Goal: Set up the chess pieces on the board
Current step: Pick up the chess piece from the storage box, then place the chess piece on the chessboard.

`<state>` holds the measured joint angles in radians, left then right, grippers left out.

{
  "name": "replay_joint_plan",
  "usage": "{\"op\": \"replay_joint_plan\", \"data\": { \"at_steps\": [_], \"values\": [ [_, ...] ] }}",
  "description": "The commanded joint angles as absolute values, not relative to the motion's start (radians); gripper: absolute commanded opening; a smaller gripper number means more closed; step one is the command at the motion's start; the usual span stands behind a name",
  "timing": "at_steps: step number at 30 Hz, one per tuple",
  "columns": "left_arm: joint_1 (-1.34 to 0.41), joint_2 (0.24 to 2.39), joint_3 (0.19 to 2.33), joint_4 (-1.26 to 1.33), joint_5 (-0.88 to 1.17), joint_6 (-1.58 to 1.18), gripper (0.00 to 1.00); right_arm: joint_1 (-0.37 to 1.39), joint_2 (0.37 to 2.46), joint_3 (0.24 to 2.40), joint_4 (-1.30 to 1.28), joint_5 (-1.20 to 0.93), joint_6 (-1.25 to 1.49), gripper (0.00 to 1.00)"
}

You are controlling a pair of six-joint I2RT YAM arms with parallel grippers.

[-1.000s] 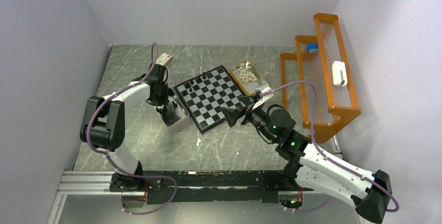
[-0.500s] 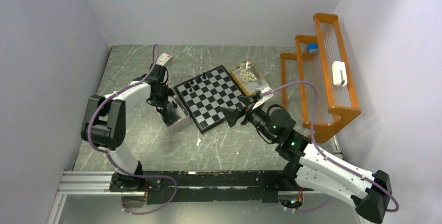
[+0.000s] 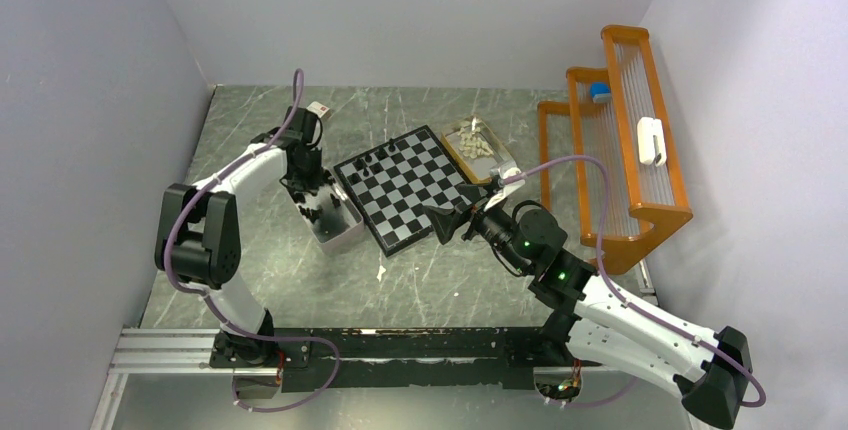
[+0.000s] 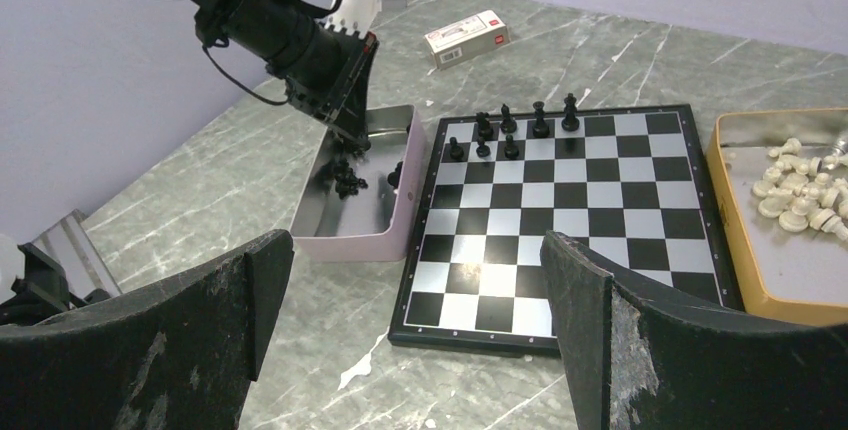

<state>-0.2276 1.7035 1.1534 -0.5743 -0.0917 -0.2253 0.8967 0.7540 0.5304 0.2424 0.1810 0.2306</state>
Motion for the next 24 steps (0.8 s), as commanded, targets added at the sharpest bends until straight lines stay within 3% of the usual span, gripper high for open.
{"op": "replay_joint_plan", "data": {
  "at_steps": [1, 11, 24],
  "values": [
    [-0.249, 1.663, 1.243, -0.646, -0.126, -0.190, 0.12, 0.893, 0.735, 0.525, 0.267, 0.191, 0.224, 1.00],
    [-0.365, 1.710, 1.411, -0.676, -0.157, -0.186, 0.12, 0.893, 0.729, 0.518, 0.265, 0.186, 0.235, 1.00],
    [-0.528, 1.978, 1.750, -0.656, -0.137, -0.181, 0.11, 0.892, 0.702, 0.513, 0.237, 0.202, 0.240, 1.00]
  ]
}}
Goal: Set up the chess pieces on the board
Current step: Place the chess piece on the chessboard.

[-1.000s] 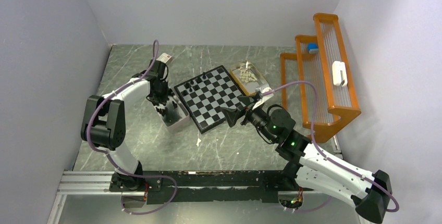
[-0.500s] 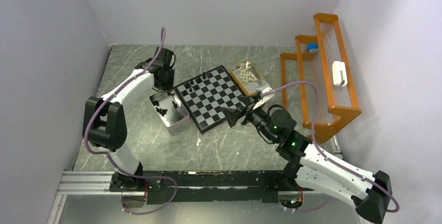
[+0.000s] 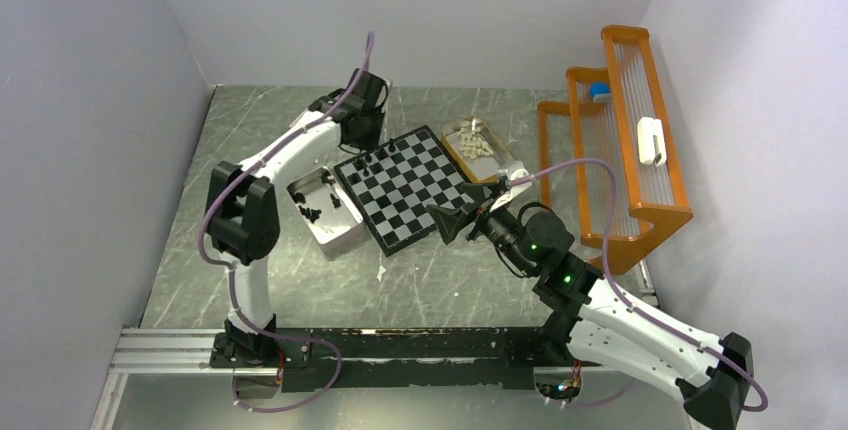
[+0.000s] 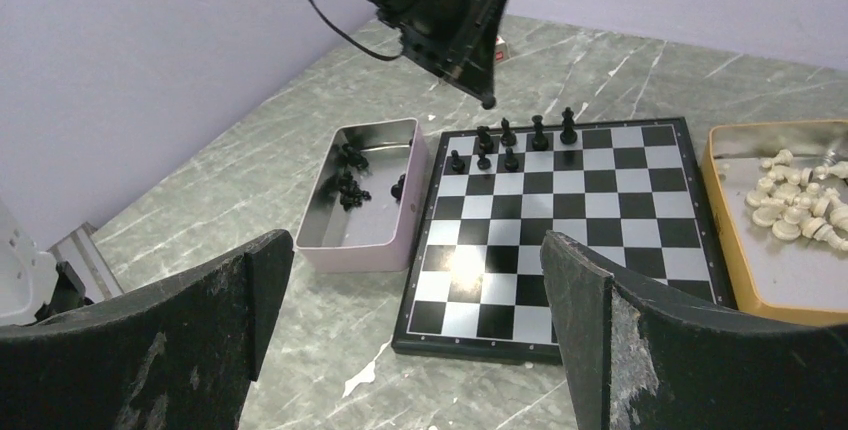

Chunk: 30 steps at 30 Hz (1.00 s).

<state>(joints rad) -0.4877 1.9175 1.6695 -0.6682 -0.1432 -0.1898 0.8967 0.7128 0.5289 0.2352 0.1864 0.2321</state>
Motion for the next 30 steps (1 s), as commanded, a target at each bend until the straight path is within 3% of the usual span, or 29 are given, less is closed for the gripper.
{"op": "replay_joint_plan", "data": {
  "at_steps": [1, 11, 30],
  "values": [
    [-0.538, 2.005, 1.773, -0.656, -0.133, -0.184, 0.11, 0.893, 0.702, 0.515, 0.236, 0.202, 0.240, 1.00],
    [-0.566, 2.160, 1.883, -0.631, -0.133, -0.197, 0.11, 0.892, 0.701, 0.519, 0.222, 0.221, 0.218, 1.00],
    [-0.565, 2.219, 1.862, -0.592, -0.197, -0.176, 0.13, 0.892, 0.702, 0.518, 0.230, 0.216, 0.222, 1.00]
  ]
}}
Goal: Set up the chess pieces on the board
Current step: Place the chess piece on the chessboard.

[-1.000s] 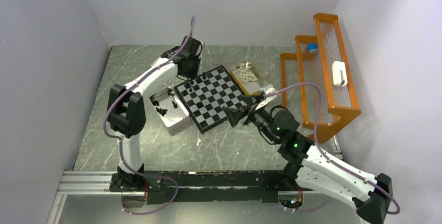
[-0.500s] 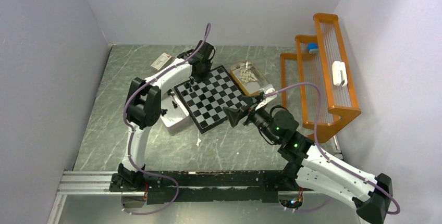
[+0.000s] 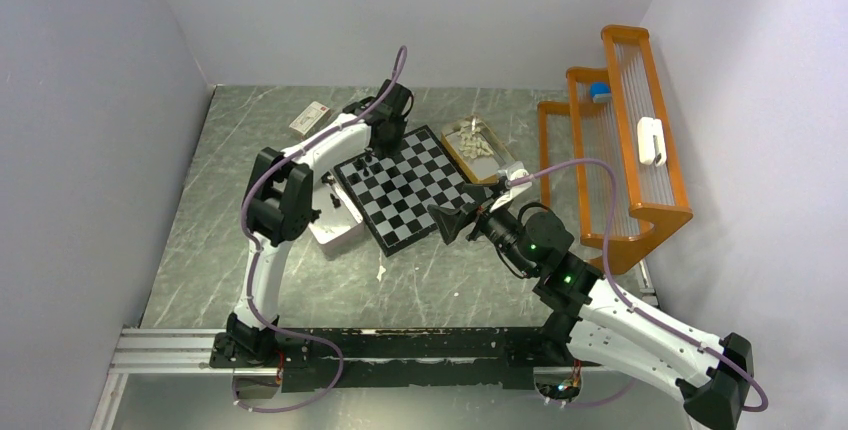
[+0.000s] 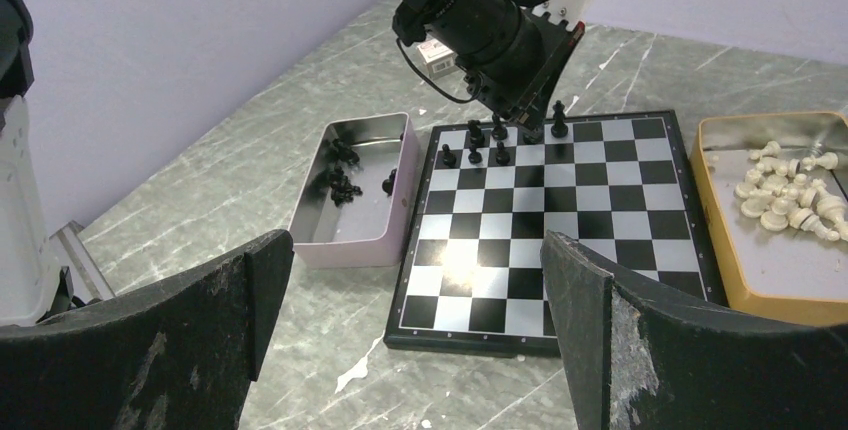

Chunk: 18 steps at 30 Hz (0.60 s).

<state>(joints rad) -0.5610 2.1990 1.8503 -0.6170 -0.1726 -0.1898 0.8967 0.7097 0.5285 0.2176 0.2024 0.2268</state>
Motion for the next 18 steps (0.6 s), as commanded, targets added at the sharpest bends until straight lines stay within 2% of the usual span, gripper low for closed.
{"op": "replay_joint_plan", "data": {
  "at_steps": [1, 18],
  "values": [
    [-0.564, 2.222, 1.861, -0.592, -0.197, -0.177, 0.13, 0.892, 0.701, 0.517, 0.230, 0.215, 0.222, 1.00],
    [-0.557, 2.244, 1.815, -0.567, -0.184, -0.186, 0.13, 0.892, 0.698, 0.522, 0.221, 0.219, 0.212, 1.00]
  ]
}}
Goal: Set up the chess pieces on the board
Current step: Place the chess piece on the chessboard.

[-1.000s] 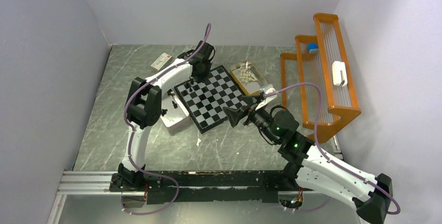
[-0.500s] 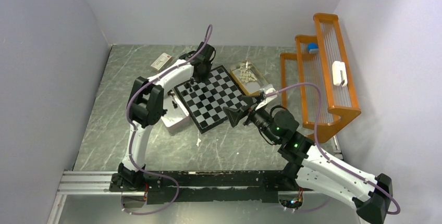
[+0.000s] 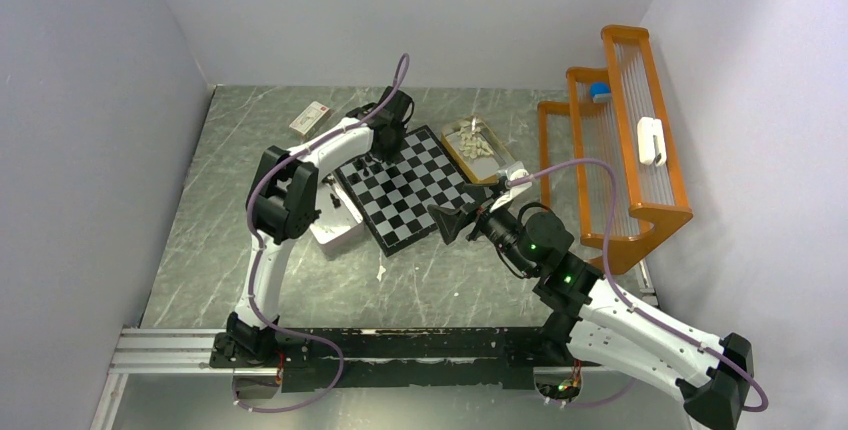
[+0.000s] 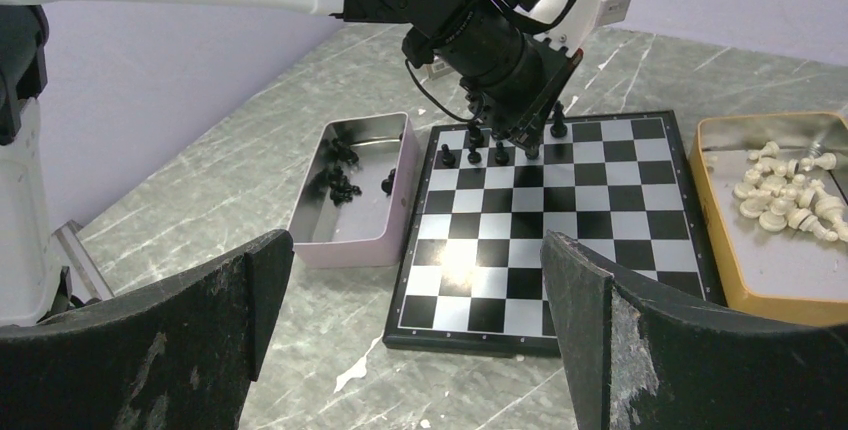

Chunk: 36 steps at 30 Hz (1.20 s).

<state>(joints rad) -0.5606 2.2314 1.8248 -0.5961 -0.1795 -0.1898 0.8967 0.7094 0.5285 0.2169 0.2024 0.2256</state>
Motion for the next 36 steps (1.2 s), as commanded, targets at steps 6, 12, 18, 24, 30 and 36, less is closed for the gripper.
{"op": "replay_joint_plan", "data": {
  "at_steps": [6, 12, 18, 24, 30, 36],
  "values": [
    [-0.553, 2.249, 1.814, -0.572, -0.184, -0.186, 0.14, 0.893, 0.701, 0.529, 0.218, 0.219, 0.209, 1.00],
    [-0.552, 2.247, 1.804, -0.571, -0.182, -0.185, 0.18, 0.892, 0.704, 0.528, 0.222, 0.217, 0.209, 1.00],
    [-0.552, 2.243, 1.809, -0.581, -0.191, -0.177, 0.21, 0.893, 0.707, 0.531, 0.222, 0.215, 0.210, 1.00],
    [-0.552, 2.238, 1.825, -0.591, -0.204, -0.174, 0.25, 0.893, 0.707, 0.527, 0.224, 0.212, 0.216, 1.00],
    [-0.552, 2.224, 1.855, -0.607, -0.202, -0.173, 0.27, 0.893, 0.703, 0.525, 0.223, 0.216, 0.213, 1.00],
    [-0.552, 2.177, 1.862, -0.609, -0.183, -0.177, 0.29, 0.893, 0.705, 0.526, 0.222, 0.211, 0.217, 1.00]
  ]
}}
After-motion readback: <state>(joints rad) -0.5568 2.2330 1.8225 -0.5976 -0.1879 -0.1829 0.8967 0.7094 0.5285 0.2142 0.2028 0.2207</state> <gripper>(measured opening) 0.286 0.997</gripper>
